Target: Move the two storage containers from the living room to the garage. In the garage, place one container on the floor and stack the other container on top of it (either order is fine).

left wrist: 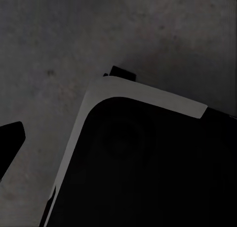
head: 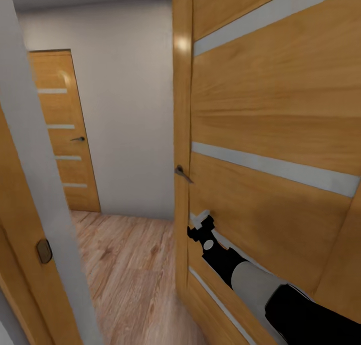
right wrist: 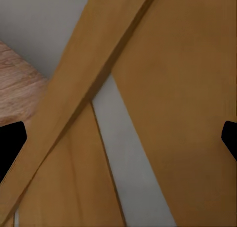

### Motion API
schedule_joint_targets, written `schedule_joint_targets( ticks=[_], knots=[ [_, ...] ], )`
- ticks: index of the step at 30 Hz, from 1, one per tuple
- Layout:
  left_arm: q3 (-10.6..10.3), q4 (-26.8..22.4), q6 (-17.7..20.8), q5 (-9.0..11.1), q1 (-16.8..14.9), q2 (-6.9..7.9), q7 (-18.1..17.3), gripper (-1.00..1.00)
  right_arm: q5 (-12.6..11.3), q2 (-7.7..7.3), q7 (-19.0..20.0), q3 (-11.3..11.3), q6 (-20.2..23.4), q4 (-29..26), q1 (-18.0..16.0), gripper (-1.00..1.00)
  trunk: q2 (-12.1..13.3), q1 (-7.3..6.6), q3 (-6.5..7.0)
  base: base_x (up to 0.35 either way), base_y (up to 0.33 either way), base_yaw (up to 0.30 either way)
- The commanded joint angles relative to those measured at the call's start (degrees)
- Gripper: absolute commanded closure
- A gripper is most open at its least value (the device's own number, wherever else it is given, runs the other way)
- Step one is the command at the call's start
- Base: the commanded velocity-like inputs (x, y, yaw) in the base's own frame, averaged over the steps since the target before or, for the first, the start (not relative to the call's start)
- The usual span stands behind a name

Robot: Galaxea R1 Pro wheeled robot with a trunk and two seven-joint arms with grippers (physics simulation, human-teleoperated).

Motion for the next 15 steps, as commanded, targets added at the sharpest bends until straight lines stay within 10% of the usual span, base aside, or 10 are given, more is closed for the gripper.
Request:
schedule_joint_targets(
  ticks=[1,15],
  knots=[
    [-0.08,-0.04,-0.11,0.23,0.0,0.0,0.06,-1.0,0.35,0.02,-0.56,-0.21,-0.09,0.2,-0.08,-1.0,-0.02,0.03,-0.05,0.32,-0.032,0.0],
    [-0.08,-0.05,-0.15,0.15,0.0,0.0,0.06,-1.0,0.62,0.02,-0.93,-0.21,-0.84,1.77,-0.08,-1.0,-0.02,0.03,-0.05,0.142,-0.049,0.0]
  ],
)
